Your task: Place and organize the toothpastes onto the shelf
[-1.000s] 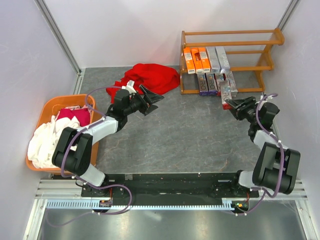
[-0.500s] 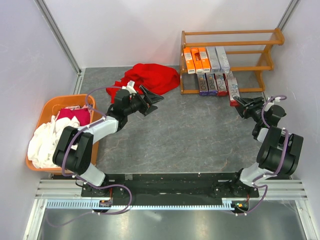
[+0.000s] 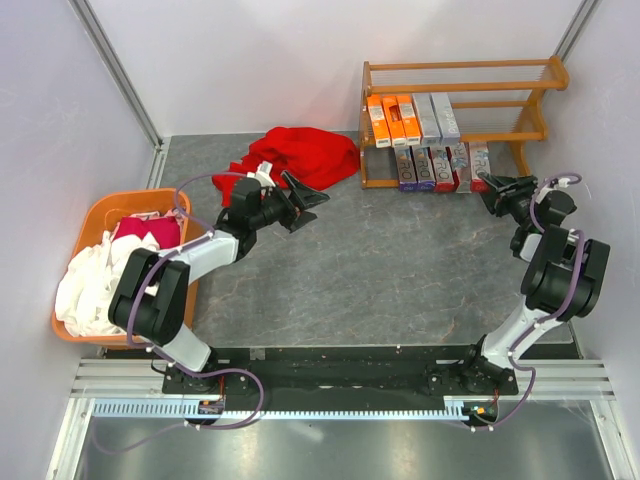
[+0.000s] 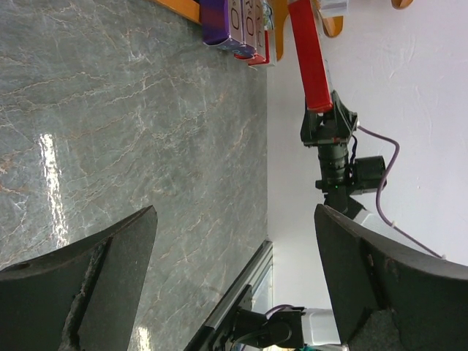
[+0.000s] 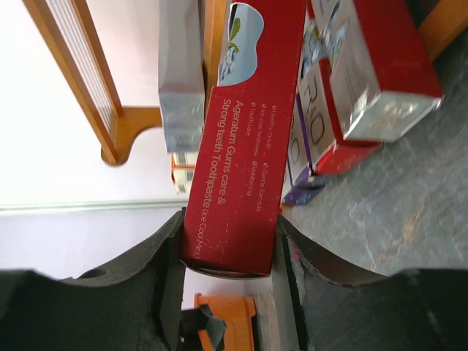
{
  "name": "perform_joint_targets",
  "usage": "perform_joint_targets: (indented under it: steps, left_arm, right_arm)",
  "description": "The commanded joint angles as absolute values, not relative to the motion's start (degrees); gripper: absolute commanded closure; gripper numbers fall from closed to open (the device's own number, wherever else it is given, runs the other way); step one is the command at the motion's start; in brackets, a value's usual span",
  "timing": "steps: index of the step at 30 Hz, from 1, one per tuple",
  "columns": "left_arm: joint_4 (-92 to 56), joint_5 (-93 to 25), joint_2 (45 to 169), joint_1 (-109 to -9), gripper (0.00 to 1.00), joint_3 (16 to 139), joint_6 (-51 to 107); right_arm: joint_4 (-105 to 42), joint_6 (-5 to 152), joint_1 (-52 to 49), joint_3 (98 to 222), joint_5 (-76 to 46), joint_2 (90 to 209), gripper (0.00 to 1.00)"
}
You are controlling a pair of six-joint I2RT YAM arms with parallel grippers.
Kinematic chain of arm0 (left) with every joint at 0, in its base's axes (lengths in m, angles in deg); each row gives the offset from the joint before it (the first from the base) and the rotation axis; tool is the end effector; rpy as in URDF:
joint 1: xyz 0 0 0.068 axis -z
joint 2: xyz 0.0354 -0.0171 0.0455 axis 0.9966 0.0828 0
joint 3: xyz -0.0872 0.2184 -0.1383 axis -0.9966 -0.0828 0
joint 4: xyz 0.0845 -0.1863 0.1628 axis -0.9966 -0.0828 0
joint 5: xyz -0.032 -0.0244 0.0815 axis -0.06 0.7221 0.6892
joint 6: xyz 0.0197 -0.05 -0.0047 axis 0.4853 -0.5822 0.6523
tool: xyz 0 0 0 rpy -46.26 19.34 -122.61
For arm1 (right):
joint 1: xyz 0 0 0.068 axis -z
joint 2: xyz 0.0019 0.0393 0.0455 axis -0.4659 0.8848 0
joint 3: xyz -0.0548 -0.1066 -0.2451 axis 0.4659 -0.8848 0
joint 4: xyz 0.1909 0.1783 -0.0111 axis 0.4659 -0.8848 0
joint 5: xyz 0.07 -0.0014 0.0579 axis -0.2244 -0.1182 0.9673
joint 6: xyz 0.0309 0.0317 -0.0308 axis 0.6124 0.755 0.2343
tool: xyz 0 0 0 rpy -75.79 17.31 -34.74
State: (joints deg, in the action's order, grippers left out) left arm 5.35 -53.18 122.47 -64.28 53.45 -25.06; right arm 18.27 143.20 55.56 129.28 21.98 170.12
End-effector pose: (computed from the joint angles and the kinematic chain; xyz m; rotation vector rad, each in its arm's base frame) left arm 0.3170 -0.1391 0.2245 -0.4262 2.0726 -1.4144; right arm 0.3270 -0.1440 0.1850 0.9954 1.5527 1.2737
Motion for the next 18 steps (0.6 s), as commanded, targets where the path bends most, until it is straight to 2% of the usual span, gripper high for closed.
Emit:
perform_joint_targets:
  steps: [1,12,18]
  left_arm:
    - [6.46,-55.16,123.79,-64.6,0.05,55.78,-22.73]
    - [6.99,-56.39,124.5,-64.68,0.04,55.69,-22.65]
    - [6.99,-56.83,124.85,-64.68,0.05,56.04,-22.56]
  right_arm:
    - [22.8,144.23,55.81,136.04,19.86,174.41,0.6]
    - [21.31,145.99,55.81,148.97,21.97,188.31,0.59]
    - [14.56,141.43,55.89,155.38,22.23,192.88,0.57]
